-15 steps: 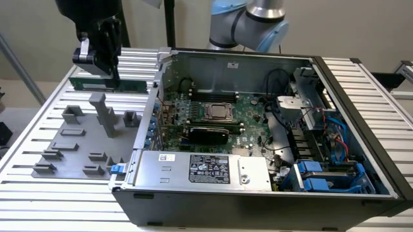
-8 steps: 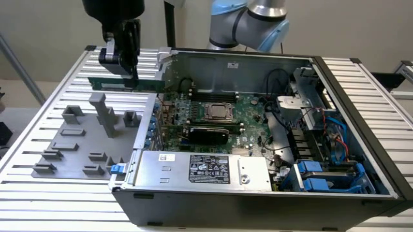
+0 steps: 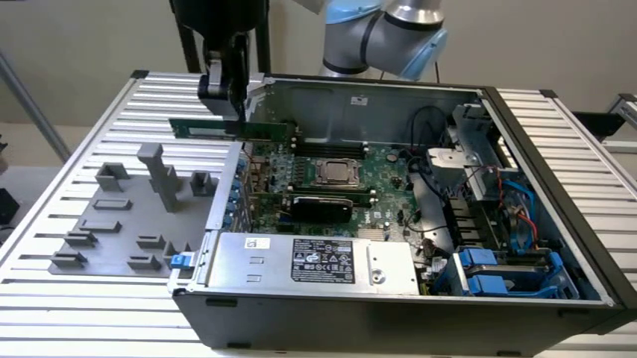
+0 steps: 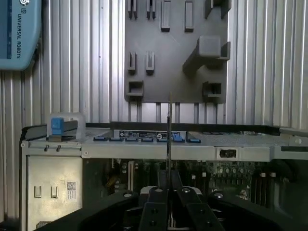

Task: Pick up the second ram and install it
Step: 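Insert the second ram into the second slot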

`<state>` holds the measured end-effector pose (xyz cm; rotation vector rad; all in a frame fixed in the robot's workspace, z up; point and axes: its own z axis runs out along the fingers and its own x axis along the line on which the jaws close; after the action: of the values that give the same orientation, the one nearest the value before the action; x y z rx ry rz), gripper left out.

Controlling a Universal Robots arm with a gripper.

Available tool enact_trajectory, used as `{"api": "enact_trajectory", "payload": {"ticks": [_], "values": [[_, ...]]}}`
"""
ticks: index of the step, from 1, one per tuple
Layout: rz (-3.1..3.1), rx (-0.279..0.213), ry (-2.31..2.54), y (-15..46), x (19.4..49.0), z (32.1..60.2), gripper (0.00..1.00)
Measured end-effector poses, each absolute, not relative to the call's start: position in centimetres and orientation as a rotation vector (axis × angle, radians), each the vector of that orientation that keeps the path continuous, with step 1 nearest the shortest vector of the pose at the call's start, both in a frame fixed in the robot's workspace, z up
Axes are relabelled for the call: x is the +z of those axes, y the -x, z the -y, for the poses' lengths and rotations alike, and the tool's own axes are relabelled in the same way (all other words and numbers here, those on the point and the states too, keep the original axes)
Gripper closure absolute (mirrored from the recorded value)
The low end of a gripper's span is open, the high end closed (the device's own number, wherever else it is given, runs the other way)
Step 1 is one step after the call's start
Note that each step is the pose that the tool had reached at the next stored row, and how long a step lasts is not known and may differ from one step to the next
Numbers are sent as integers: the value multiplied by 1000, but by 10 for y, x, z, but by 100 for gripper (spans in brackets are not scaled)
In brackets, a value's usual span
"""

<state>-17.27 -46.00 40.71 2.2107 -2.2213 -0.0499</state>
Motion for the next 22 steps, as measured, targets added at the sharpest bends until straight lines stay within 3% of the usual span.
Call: {"api": "enact_trajectory", "payload": {"ticks": [22], "values": [[2226,-73,-2216,73,395,449,100]]}}
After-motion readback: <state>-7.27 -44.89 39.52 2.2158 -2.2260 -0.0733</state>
